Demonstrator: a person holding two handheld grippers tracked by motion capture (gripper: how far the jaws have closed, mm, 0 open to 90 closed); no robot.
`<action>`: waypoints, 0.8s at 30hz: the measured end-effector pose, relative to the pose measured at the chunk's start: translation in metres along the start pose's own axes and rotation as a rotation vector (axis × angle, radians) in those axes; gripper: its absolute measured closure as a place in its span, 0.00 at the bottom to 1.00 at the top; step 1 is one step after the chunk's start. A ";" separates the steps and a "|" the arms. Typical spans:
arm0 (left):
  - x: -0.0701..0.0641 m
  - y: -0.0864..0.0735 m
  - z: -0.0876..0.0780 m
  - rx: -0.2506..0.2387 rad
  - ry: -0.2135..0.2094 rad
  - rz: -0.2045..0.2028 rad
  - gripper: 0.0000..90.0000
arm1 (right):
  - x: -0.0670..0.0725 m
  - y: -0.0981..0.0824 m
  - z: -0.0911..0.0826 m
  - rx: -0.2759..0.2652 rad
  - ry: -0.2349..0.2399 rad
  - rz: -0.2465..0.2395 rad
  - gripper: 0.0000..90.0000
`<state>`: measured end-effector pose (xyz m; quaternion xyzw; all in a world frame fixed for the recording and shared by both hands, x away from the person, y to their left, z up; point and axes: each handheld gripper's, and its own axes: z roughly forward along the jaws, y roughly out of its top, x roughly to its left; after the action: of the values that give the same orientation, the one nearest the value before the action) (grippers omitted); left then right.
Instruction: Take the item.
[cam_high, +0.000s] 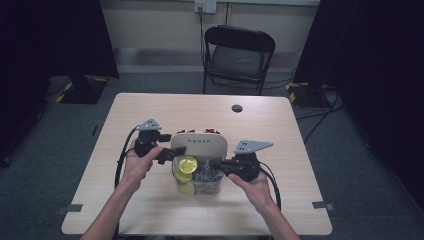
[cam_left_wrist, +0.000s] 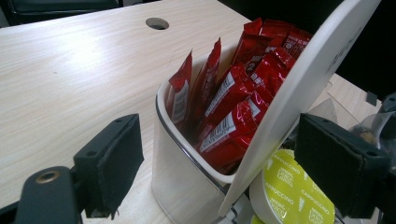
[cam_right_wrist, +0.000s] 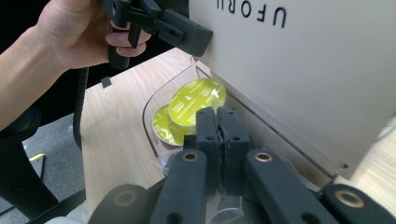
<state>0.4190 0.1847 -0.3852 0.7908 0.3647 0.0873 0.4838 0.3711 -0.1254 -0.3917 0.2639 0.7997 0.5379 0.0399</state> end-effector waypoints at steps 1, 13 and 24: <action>0.000 0.000 0.000 0.000 -0.001 -0.001 0.17 | 0.000 0.000 -0.002 -0.002 -0.003 0.002 0.99; 0.001 0.000 0.000 -0.002 -0.004 -0.002 0.17 | -0.005 0.000 -0.020 -0.033 -0.025 0.015 0.99; 0.001 0.000 0.001 -0.003 -0.010 -0.006 0.16 | -0.014 -0.001 -0.043 -0.074 -0.053 0.042 0.99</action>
<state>0.4200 0.1852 -0.3859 0.7894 0.3647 0.0823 0.4869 0.3681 -0.1684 -0.3782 0.2930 0.7721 0.5607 0.0597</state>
